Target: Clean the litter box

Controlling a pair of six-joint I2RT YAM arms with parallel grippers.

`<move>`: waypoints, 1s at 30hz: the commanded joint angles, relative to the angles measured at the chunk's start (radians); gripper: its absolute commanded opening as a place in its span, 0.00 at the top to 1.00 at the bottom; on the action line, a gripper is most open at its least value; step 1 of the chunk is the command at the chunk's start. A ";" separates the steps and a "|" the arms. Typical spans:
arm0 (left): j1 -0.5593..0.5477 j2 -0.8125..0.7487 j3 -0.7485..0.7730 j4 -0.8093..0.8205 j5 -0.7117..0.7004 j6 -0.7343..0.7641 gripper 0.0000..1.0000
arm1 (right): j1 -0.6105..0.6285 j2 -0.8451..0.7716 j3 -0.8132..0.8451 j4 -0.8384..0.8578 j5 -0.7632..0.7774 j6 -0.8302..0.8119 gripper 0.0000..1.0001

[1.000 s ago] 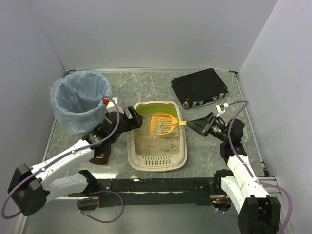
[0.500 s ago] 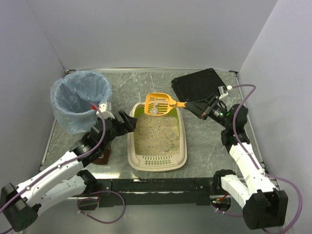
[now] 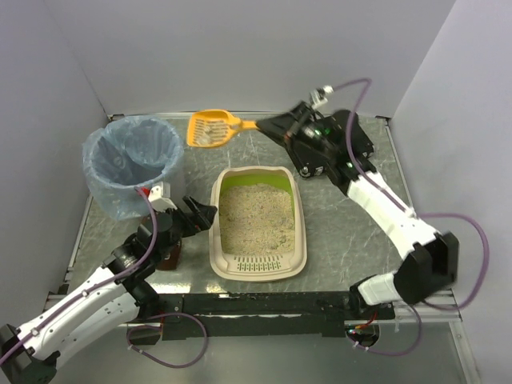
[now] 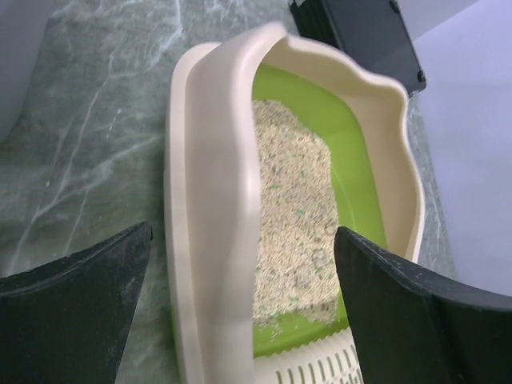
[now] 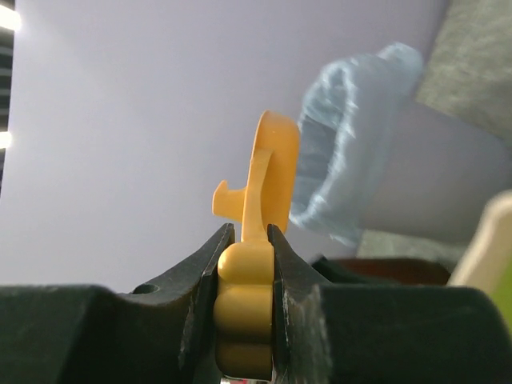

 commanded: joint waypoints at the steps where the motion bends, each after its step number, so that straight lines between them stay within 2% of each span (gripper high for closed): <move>1: -0.006 -0.045 -0.037 -0.007 0.033 -0.052 0.01 | 0.092 0.172 0.295 -0.098 0.127 -0.071 1.00; 5: -0.008 -0.053 -0.068 -0.004 0.061 -0.078 0.01 | 0.179 0.399 0.603 -0.287 0.110 -0.169 1.00; 8: -0.008 -0.042 -0.068 -0.012 0.089 -0.098 0.01 | 0.252 0.566 0.902 -0.420 0.113 -0.319 1.00; 11: -0.011 -0.039 -0.077 -0.009 0.100 -0.106 0.01 | 0.306 0.729 1.138 -0.542 0.231 -0.639 1.00; 13: -0.013 -0.045 -0.089 0.002 0.106 -0.109 0.01 | 0.326 0.750 1.167 -0.513 0.242 -0.754 1.00; 14: -0.013 -0.045 -0.094 0.008 0.112 -0.112 0.01 | 0.344 0.752 1.162 -0.487 0.238 -0.907 1.00; 16: -0.013 -0.051 -0.100 0.023 0.119 -0.107 0.01 | 0.373 0.741 1.150 -0.462 0.259 -1.052 1.00; 17: -0.013 -0.053 -0.100 0.025 0.121 -0.107 0.01 | 0.405 0.720 1.124 -0.455 0.279 -1.215 1.00; 20: -0.013 -0.048 -0.095 0.034 0.116 -0.098 0.01 | 0.441 0.642 0.987 -0.340 0.317 -1.431 0.98; 22: -0.013 -0.042 -0.094 0.048 0.115 -0.096 0.01 | 0.449 0.610 0.939 -0.257 0.299 -1.422 0.97; 25: -0.013 -0.024 -0.085 0.065 0.109 -0.099 0.01 | 0.446 0.588 0.917 -0.228 0.242 -1.366 0.97; 28: -0.014 0.001 -0.063 0.065 0.084 -0.102 0.01 | 0.427 0.565 0.920 -0.209 0.238 -1.234 0.97; 30: -0.014 0.029 -0.054 0.077 0.077 -0.089 0.01 | 0.404 0.514 0.876 -0.147 0.204 -1.070 0.97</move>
